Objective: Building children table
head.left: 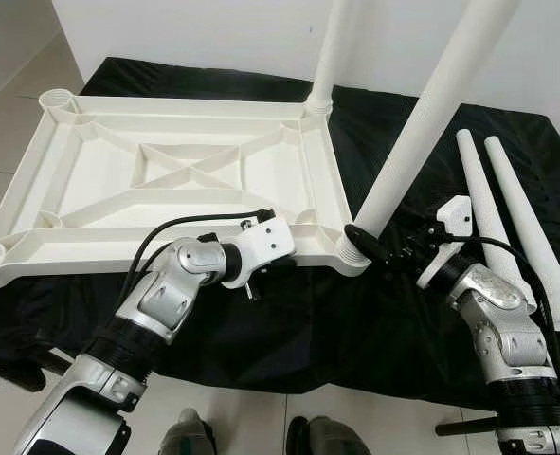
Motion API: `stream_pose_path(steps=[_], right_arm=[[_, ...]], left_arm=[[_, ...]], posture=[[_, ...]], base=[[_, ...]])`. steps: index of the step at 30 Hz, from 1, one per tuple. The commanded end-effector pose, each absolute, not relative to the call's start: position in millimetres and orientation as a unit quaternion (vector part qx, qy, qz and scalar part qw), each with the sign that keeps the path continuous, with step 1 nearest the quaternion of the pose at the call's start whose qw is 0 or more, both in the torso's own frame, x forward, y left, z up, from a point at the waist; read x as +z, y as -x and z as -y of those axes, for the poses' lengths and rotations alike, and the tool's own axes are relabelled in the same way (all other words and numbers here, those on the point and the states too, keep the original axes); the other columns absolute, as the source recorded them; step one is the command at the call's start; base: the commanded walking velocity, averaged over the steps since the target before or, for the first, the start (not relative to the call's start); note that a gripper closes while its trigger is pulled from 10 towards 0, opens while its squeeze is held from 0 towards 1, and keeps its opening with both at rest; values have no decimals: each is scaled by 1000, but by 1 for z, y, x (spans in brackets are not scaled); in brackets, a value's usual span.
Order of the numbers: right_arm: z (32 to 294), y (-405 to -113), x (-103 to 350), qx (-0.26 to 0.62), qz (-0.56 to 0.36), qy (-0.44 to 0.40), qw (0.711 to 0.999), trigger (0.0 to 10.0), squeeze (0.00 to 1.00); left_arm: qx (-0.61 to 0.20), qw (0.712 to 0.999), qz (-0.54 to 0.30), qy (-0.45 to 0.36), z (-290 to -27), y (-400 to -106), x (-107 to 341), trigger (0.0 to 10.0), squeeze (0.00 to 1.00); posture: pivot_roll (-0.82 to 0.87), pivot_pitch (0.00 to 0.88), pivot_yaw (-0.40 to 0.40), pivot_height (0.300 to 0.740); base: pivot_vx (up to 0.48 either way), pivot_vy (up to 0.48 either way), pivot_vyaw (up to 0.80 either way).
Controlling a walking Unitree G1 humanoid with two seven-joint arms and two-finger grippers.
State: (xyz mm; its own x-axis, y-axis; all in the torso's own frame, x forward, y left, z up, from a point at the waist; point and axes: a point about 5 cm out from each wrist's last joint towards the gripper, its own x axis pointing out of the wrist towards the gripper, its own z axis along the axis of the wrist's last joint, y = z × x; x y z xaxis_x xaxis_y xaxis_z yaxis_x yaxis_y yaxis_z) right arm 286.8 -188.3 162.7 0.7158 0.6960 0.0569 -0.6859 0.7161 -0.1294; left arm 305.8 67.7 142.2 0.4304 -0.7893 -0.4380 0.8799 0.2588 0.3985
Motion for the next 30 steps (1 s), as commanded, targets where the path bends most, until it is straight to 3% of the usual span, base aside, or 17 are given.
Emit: stream_pose_path(steps=[1, 2, 3, 6, 7, 9, 10, 17, 18, 19, 20, 30], right_arm=[[191, -287, 162, 381, 49, 49, 922, 10000, 0], [191, -288, 162, 383, 49, 52, 921, 9216, 0], [190, -290, 162, 388, 50, 56, 919, 6667, 0], [190, -292, 162, 393, 49, 58, 916, 6667, 0], [190, -293, 162, 396, 49, 59, 915, 4078, 0], [191, -293, 162, 398, 49, 59, 914, 4078, 0], [191, -293, 161, 401, 49, 59, 913, 0, 0], [192, -294, 160, 410, 42, 63, 909, 0, 0], [192, -294, 160, 409, 39, 64, 909, 1608, 0], [192, -293, 159, 411, 37, 65, 909, 4941, 0], [192, -293, 158, 409, 32, 62, 910, 9843, 0], [184, -285, 160, 367, 43, 28, 929, 10000, 0]], left_arm=[[-529, 790, -39, -307, -63, -305, 157, 10000, 0], [-530, 790, -40, -307, -63, -305, 157, 10000, 0], [-530, 789, -40, -307, -63, -305, 157, 10000, 0], [-531, 789, -40, -307, -62, -305, 157, 10000, 0], [-531, 789, -40, -307, -62, -305, 157, 10000, 0], [-531, 789, -40, -307, -62, -305, 157, 10000, 0], [-531, 789, -40, -307, -62, -305, 157, 10000, 0], [-531, 789, -39, -307, -62, -304, 157, 10000, 0], [-532, 789, -40, -306, -62, -304, 157, 10000, 0], [-532, 789, -40, -307, -62, -304, 157, 10000, 0], [-532, 789, -40, -306, -62, -304, 157, 10000, 0], [-530, 790, -41, -305, -62, -304, 156, 10000, 0]], posture=[[-21, 73, -28, 740], [-21, 74, -27, 740], [-21, 75, -27, 740], [-21, 75, -27, 740], [-20, 75, -27, 740], [-20, 75, -27, 740], [-19, 76, -29, 740], [-21, 79, -29, 740], [-21, 80, -29, 740], [-21, 80, -30, 740], [-21, 81, -31, 740], [-22, 82, -32, 740]], base=[[0, 0, 0], [0, 0, 0], [0, 0, 0], [0, 0, 0], [0, 0, 0], [0, 0, 0], [0, 0, 0], [0, 0, 0], [0, 0, 0], [0, 0, 0], [0, 0, 0], [0, 0, 0]])
